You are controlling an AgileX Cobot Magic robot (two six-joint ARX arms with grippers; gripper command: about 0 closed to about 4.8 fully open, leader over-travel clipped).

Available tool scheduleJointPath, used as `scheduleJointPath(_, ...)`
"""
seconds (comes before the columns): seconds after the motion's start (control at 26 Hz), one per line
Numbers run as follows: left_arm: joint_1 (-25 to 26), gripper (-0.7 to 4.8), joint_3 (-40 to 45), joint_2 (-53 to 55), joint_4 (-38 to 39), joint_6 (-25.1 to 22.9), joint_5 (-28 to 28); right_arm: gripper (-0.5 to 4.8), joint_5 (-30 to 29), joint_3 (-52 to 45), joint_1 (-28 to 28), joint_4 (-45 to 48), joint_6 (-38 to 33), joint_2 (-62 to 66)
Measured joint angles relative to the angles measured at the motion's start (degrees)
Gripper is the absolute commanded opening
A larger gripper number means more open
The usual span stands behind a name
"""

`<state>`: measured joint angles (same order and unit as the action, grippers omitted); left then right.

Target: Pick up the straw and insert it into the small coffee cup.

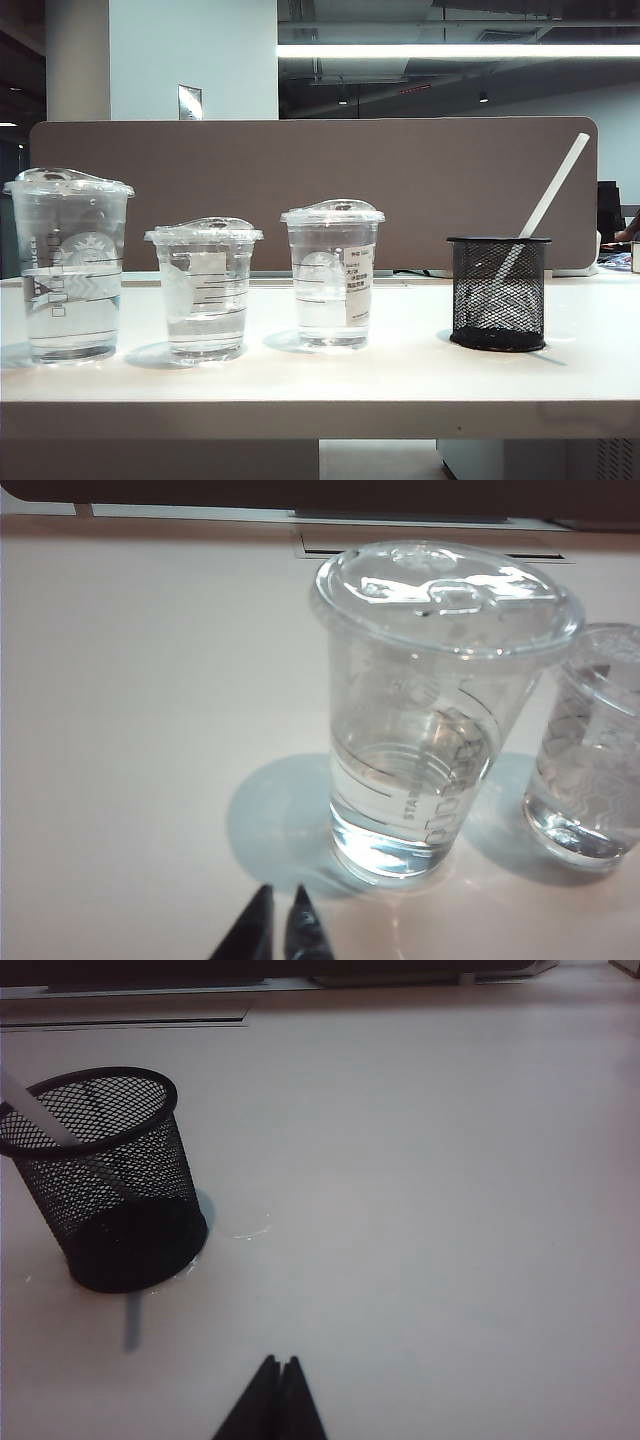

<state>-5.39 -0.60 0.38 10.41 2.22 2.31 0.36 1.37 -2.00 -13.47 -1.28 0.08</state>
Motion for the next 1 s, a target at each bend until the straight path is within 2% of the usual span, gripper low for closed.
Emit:
scheduleJointPath(0.5,-0.02,0.22,0.00,0.00,0.00,0.00,0.04,-0.08,0.00,0.00,0.00,0.02,0.00,0.00)
scheduleJointPath(0.65,-0.02,0.22,-0.37,0.02,-0.46,0.52,1.66,-0.08,0.00,0.00,0.00,0.00,0.00,0.00)
scheduleJointPath(0.73,-0.04,0.22,-5.95,0.76,-2.21,1.40,4.15,-0.08,0.00,0.00,0.00,0.00,0.00,0.00)
scheduleJointPath(0.77,-0.04,0.22,-13.86,1.88,-3.02,1.51,6.29,-0.08,0.00,0.00,0.00,0.02,-0.02,0.00)
scheduleJointPath(0.85,-0.04,0.22,-22.80,2.84,-2.34,1.53,8.87,-0.08,0.02,0.00,0.00,0.00,0.00,0.00)
scheduleJointPath(0.96,-0.11,0.22,-34.16,3.58,5.22,1.53,14.03,-0.08,0.00,0.00,0.00,0.00,0.00,0.00)
scheduleJointPath(1.0,-0.11,0.22,-38.25,4.00,11.56,1.53,15.93,-0.08,0.00,0.00,0.00,0.00,0.00,0.00)
